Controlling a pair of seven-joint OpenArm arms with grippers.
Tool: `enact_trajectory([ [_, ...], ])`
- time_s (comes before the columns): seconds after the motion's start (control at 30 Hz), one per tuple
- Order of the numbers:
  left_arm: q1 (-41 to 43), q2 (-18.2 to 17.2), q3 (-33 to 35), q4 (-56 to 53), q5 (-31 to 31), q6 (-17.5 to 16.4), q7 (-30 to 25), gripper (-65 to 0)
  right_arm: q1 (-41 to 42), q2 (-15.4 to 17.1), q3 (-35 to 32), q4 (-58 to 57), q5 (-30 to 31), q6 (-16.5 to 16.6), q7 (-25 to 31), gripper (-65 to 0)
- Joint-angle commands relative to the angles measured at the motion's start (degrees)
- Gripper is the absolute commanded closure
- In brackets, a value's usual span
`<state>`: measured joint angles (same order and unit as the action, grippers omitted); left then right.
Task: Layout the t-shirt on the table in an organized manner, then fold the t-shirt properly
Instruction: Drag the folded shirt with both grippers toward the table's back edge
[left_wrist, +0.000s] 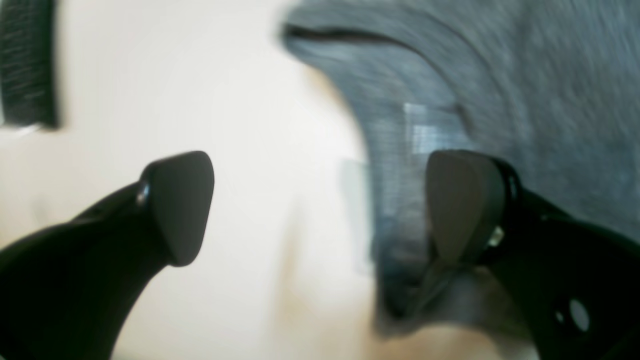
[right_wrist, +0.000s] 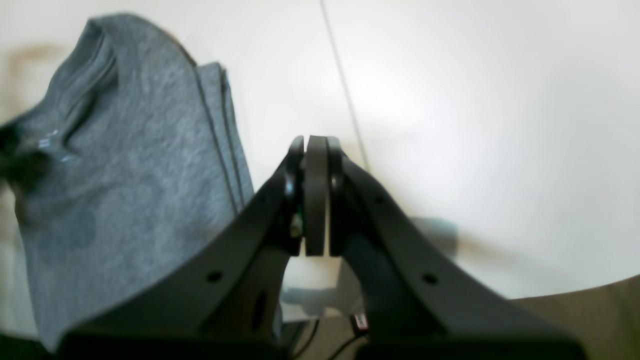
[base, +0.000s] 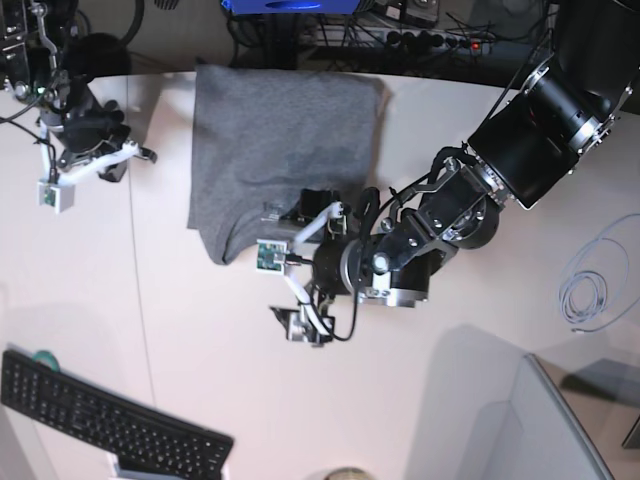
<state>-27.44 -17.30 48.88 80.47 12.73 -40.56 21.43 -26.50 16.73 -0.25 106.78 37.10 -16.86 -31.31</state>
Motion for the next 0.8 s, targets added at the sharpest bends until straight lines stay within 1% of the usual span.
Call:
enact_trajectory([
  [0.0,-0.47,0.11,-3.48,3.18,-0.29,0.56,0.59,-65.0,0.17,0.37,-0.41,1.04,-0.22,0.47,1.2,0.0],
  [0.07,3.31,0.11,-9.72,8.9,-0.29,0.56,2.79,-65.0,0.26,0.37,-2.17,1.83,-0.4,0.47,1.2,0.0],
  [0.1,5.42,0.11,-12.62,11.53,-0.29,0.56,3.58,-62.7,0.26,0.37,-3.31,2.27,-0.4,0.47,1.2,0.0],
  [0.13,8.06,0.11,-15.61,14.08,-0.29,0.56,3.93,-57.3,0.26,0.37,-4.54,3.06,-0.49,0.47,1.2,0.0],
  [0.17,11.31,0.11,-18.69,16.28,-0.29,0.56,3.93,-49.9,0.26,0.46,-5.95,3.77,-0.49,0.47,1.2,0.0],
  [0.2,14.65,0.29,-22.11,18.57,-0.29,0.56,3.67,-39.8,0.17,0.46,-7.44,4.47,-0.49,0.47,1.2,0.0],
  [0.23,18.17,0.46,-25.28,20.32,-0.29,0.56,3.67,-28.1,0.17,0.54,-8.94,5.0,-0.57,0.47,1.2,0.0],
  [0.3,24.85,0.64,-30.64,22.26,-0.64,0.56,3.49,-1.0,0.08,1.6,-12.63,5.53,-0.57,0.47,1.2,0.0],
  [0.33,27.75,0.64,-32.75,22.52,-1.96,0.56,3.49,0.0,0.17,2.39,-15.0,5.53,-0.57,0.47,1.29,0.0],
  [0.4,32.23,0.64,-36.97,22.43,-6.62,0.56,2.88,0.0,0.35,3.44,-18.43,5.53,-0.57,0.47,1.73,0.0],
  [0.53,40.32,0.11,-44.71,22.7,-17.79,0.56,-1.78,0.0,0.44,3.44,-22.21,5.17,-0.66,0.47,3.57,0.0],
  [0.63,43.84,0.11,-45.76,22.35,-22.18,0.56,-3.1,0.0,0.44,3.44,-24.06,5.17,-0.66,0.47,3.57,0.0],
  [0.7,45.07,0.11,-43.83,22.0,-22.27,0.56,-3.28,0.0,0.44,3.44,-24.58,4.82,-0.75,0.47,3.57,0.0],
  [0.77,45.86,0.11,-41.89,20.94,-22.45,0.56,-3.28,0.0,0.44,3.09,-24.58,3.68,-2.6,0.47,3.57,0.0],
])
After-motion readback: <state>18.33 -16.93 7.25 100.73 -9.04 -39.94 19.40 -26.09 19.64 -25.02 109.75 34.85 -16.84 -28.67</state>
